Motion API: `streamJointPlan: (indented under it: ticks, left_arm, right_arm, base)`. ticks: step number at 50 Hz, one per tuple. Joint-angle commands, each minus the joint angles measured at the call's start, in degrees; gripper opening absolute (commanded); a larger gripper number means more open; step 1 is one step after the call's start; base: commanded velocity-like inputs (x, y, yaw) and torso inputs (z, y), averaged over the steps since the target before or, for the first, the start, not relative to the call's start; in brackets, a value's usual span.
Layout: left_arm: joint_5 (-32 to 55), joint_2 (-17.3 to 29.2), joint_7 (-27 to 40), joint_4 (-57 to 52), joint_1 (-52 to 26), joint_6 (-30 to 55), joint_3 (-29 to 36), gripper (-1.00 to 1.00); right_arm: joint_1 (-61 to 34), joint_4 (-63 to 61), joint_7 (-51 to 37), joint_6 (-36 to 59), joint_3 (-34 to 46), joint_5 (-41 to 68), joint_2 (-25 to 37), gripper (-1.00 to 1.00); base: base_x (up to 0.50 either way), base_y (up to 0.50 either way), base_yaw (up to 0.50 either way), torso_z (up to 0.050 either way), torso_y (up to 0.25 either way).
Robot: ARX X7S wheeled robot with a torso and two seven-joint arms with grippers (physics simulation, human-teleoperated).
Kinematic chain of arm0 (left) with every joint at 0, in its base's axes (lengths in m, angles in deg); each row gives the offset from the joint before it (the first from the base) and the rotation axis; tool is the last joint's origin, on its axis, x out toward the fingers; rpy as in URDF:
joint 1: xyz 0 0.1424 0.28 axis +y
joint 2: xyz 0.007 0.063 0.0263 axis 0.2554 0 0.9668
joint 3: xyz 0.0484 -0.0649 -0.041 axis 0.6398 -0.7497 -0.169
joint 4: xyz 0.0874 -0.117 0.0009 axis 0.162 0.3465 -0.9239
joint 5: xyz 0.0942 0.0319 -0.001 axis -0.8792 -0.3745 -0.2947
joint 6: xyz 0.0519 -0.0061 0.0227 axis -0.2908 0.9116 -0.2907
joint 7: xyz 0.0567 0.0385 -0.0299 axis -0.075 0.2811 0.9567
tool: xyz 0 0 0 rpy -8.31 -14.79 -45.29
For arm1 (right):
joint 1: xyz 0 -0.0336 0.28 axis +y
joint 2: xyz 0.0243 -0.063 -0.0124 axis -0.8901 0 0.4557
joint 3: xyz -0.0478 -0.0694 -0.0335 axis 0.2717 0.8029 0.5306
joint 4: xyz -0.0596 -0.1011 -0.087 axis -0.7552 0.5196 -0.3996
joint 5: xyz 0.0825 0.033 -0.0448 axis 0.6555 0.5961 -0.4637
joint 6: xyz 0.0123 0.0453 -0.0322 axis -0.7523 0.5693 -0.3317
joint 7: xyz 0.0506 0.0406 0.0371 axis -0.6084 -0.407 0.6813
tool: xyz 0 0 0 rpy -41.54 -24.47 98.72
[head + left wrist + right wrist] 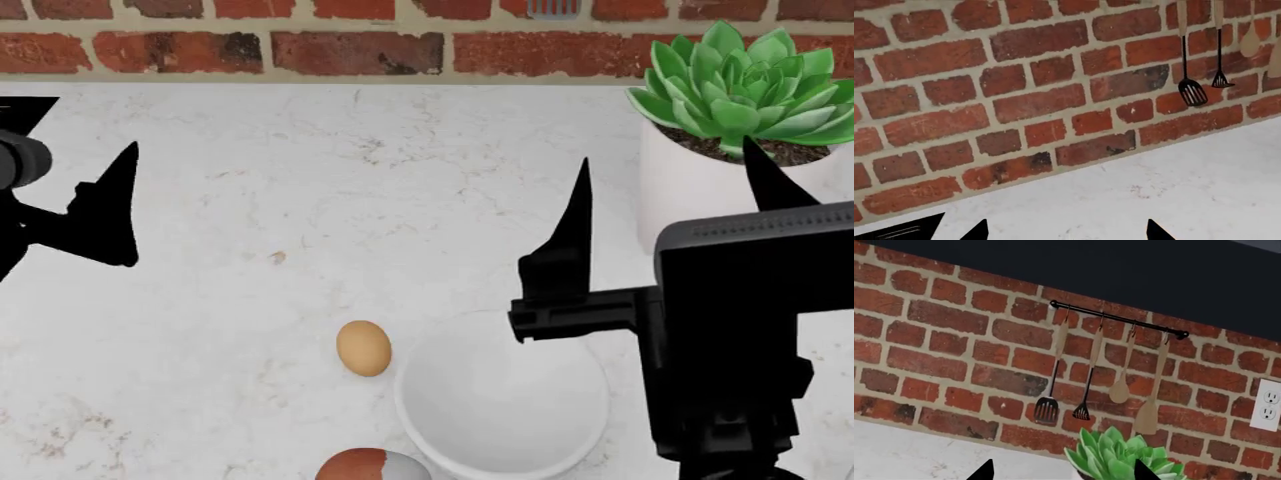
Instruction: Place the eggs and milk next to the bowl.
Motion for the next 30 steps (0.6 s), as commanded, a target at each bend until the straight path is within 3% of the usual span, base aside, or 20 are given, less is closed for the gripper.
streamJointPlan:
  ticks: [1,12,30]
  left_arm:
    - [-2.8,-1.8,4.9,0.8,1.3,0.7,-4.1,1.0]
    - [-2.3,-1.9,8.5,1.3,2.3,1.8,-6.6,1.0]
    - [-3.3,-1.7,8.1,2.7,3.0,0.4,-5.7,1.0]
  right_arm:
    - [0.1,-0.1,1.4,-0.3,-1.7,-0.8,-0.7,1.0]
    - [-0.3,-0.3,1.2,-0.1,-1.8,-0.5,-0.7,1.0]
    - [-1.3,0.3,1.2,0.1,-0.7,-0.7,-0.8,1.0]
  base:
    - [0.0,0.0,0.0,0.0,0.0]
    - [0.0,0.0,0.0,0.0,0.0]
    - [0.0,0.0,0.0,0.0,0.0]
